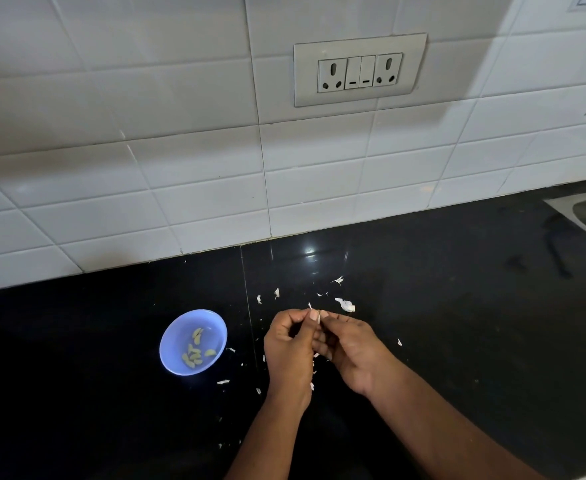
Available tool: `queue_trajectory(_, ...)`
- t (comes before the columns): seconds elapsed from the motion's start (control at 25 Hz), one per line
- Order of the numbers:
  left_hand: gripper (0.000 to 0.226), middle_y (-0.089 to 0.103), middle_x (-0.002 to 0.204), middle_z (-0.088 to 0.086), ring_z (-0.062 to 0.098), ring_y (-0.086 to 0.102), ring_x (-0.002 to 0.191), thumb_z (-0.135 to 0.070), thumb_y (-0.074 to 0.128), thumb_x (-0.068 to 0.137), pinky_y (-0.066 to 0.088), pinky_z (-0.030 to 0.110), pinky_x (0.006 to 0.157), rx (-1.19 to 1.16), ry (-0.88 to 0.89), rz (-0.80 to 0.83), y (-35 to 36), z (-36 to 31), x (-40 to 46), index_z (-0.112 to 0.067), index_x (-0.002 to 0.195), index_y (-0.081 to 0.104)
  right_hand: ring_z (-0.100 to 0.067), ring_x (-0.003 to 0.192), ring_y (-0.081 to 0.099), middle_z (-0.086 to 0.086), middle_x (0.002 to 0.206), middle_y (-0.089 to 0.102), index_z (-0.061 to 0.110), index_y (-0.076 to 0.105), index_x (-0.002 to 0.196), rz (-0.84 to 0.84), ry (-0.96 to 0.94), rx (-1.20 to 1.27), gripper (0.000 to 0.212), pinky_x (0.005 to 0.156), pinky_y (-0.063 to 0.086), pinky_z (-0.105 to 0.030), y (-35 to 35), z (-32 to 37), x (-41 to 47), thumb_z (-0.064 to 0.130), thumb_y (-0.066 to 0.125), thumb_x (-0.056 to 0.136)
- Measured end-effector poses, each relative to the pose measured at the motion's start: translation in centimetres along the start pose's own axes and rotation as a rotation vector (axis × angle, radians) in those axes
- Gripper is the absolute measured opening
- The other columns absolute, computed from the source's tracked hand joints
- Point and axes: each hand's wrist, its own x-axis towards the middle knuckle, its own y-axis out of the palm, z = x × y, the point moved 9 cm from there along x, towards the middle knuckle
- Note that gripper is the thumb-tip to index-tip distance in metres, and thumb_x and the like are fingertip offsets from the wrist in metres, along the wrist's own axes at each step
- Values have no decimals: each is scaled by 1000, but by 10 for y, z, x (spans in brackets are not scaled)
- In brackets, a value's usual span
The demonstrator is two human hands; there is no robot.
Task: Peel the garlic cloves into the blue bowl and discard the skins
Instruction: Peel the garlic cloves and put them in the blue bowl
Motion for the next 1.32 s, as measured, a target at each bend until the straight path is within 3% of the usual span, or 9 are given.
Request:
queue_trajectory(0.28,8,73,104,10,18,68,81,-18,77,94,54,26,62,-135,-71,-36,-5,-1,11,-23,87,80,-22,79,71,-20,91,75,-5,74,108,80,-201,-181,26,76,62,-31,14,14,-5,18,64,103)
queue_trajectory(0.44,12,68,74,1,5,57,62,-19,71,99,48,18,54,-182,-147,-10,3,1,12,-11,94,79,-15,71,62,-7,79,67,-1,72,101,59,-276,-284,26,67,56,-28,23,20,-4,22,59,106)
queue_trajectory(0.8,11,73,78,2,9,70,68,-19,69,101,57,27,61,-222,-168,-183,-19,0,10,-9,98,72,-15,64,61,-9,77,67,6,69,91,-86,-217,-267,28,55,48,-27,18,12,7,31,65,103)
queue_trajectory(0.88,5,73,84,1,8,71,75,-18,69,101,57,28,60,-200,-174,-248,-33,1,15,-13,99,71,-12,67,63,-5,80,70,10,68,89,-114,-235,-472,23,57,51,-29,4,9,6,31,69,99)
queue_trajectory(0.96,4,72,87,1,10,69,78,-16,68,102,54,27,58,-182,-192,-282,-44,2,21,-15,98,70,-7,76,64,5,90,72,25,71,95,-151,-278,-1010,8,71,56,-32,-9,12,6,33,73,94)
queue_trajectory(1.04,4,72,87,2,12,69,80,-15,67,102,54,29,61,-191,-227,-277,-46,6,26,-13,99,69,-3,97,61,14,108,65,37,72,111,-155,-339,-1428,19,87,53,-30,-7,13,7,36,72,91)
queue_trajectory(1.12,4,75,89,2,14,71,81,-12,67,102,54,30,64,-218,-281,-229,-39,11,26,-13,99,70,0,105,59,17,113,62,40,73,120,-138,-508,-1350,28,92,49,-23,10,25,1,33,72,94)
queue_trajectory(1.2,6,76,88,2,14,71,81,-10,65,102,53,32,70,-281,-363,-167,-28,17,24,-13,100,70,0,104,64,15,105,71,39,79,113,-79,-598,-1032,23,90,50,-17,26,34,1,26,74,94)
queue_trajectory(1.32,12,78,102,8,19,72,93,-15,60,104,53,35,82,-406,-498,-39,-8,22,18,-11,110,71,-9,98,74,5,98,80,27,83,103,-110,-495,-595,16,92,58,-30,24,27,14,17,76,93)
